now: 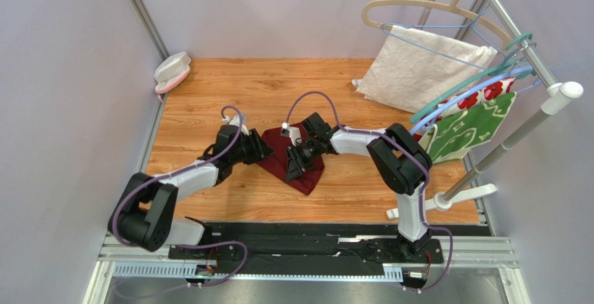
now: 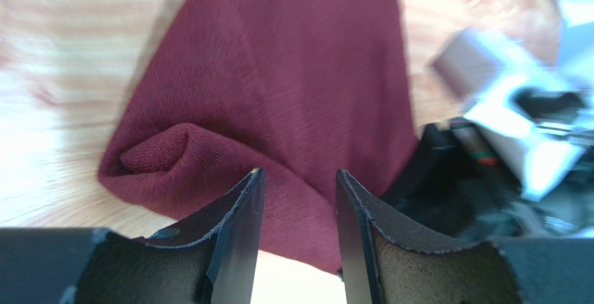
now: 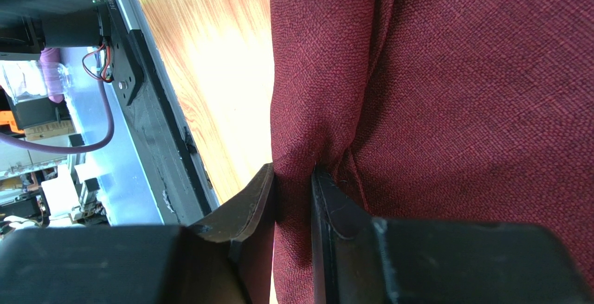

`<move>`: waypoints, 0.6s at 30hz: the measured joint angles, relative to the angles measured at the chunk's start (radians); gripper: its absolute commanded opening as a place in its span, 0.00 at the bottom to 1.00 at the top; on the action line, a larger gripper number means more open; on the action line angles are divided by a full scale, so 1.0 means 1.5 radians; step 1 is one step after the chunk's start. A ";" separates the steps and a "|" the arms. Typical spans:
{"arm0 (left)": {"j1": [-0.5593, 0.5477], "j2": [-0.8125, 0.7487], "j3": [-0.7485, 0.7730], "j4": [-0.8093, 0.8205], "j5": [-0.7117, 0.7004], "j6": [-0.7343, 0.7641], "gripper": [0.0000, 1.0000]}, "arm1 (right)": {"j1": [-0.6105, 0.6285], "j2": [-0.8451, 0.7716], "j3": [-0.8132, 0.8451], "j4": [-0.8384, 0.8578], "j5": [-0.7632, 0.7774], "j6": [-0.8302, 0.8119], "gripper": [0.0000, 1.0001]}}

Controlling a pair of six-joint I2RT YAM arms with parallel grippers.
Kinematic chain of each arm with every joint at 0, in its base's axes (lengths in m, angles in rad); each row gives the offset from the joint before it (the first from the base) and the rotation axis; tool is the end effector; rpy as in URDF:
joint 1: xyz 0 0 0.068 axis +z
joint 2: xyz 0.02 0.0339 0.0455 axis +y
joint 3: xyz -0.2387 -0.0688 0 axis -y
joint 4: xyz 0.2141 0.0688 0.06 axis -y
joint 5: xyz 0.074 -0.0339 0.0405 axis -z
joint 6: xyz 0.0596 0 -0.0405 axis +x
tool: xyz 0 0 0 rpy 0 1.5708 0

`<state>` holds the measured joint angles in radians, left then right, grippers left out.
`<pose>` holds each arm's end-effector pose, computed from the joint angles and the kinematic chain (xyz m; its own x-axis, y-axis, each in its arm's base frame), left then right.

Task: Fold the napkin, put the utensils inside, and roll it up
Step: Roll the napkin with the utensil

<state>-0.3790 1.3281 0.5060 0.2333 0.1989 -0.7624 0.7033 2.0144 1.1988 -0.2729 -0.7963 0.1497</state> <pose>0.2395 -0.1080 0.1557 -0.7291 -0.4384 -0.5256 0.0163 0.7566 -0.6537 0.2520 0.2695 0.1118 -0.7733 -0.5190 -0.3642 -0.5965 0.4009 0.6953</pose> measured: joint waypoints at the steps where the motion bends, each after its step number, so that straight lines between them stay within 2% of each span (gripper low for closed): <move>1: -0.001 0.028 0.000 0.012 0.010 -0.003 0.50 | 0.000 0.000 0.000 0.000 0.000 0.000 0.19; 3: -0.001 0.062 0.000 0.029 0.022 -0.008 0.50 | 0.000 0.000 0.000 0.000 0.000 0.000 0.22; 7: -0.001 0.092 0.000 0.061 0.032 -0.013 0.49 | 0.000 0.000 0.001 -0.002 0.007 0.001 0.43; 10: -0.001 0.108 0.000 0.078 0.038 -0.014 0.49 | 0.000 -0.005 0.002 -0.007 0.012 0.003 0.52; 18: -0.001 0.133 0.007 0.096 0.046 -0.017 0.48 | 0.006 -0.072 0.003 -0.071 0.132 -0.010 0.60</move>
<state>-0.3805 1.5272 0.5163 0.3779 0.2680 -0.7879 0.7120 1.9060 1.2030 -0.3801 -0.5976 0.1352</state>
